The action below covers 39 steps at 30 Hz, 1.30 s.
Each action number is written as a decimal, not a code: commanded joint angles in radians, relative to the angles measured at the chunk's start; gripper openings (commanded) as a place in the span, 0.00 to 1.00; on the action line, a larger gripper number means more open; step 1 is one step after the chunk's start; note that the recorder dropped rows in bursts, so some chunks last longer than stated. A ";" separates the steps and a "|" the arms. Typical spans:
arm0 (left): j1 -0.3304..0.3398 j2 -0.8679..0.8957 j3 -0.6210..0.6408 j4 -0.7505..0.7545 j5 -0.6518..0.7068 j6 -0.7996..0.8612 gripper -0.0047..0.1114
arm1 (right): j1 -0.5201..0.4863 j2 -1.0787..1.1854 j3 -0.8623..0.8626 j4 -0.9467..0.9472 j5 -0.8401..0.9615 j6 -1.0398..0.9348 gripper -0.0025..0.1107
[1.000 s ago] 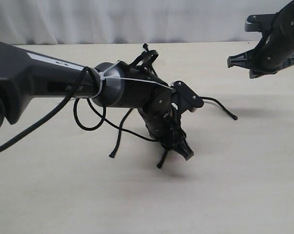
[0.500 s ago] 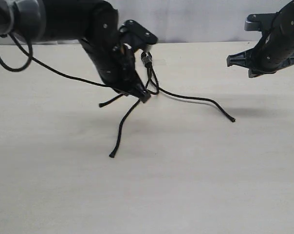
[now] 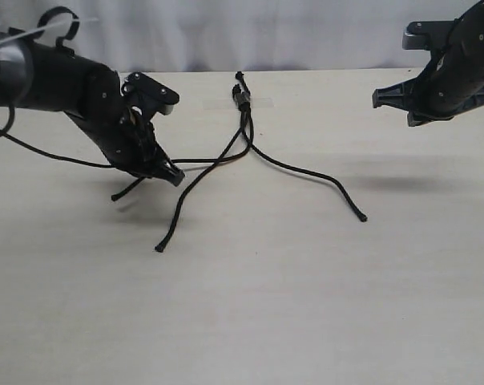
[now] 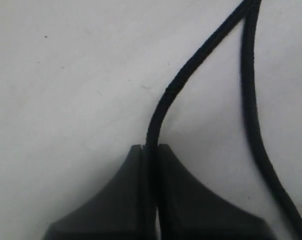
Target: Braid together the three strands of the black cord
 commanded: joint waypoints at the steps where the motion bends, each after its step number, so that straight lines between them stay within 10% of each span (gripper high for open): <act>1: -0.001 0.070 0.004 -0.005 -0.049 0.004 0.04 | 0.001 -0.008 0.005 0.003 -0.011 -0.005 0.06; 7: -0.001 0.119 0.004 -0.049 -0.021 0.004 0.06 | 0.001 -0.008 0.005 0.009 -0.013 -0.005 0.06; 17: -0.029 0.119 0.002 -0.096 0.033 0.009 0.46 | 0.001 -0.008 0.005 0.012 -0.015 -0.005 0.06; 30: -0.331 0.115 -0.077 -0.076 0.073 0.009 0.46 | 0.001 -0.008 0.005 0.012 -0.015 -0.005 0.06; 39: -0.280 0.115 -0.120 -0.023 0.129 -0.051 0.46 | 0.001 -0.008 0.005 0.012 -0.015 -0.005 0.06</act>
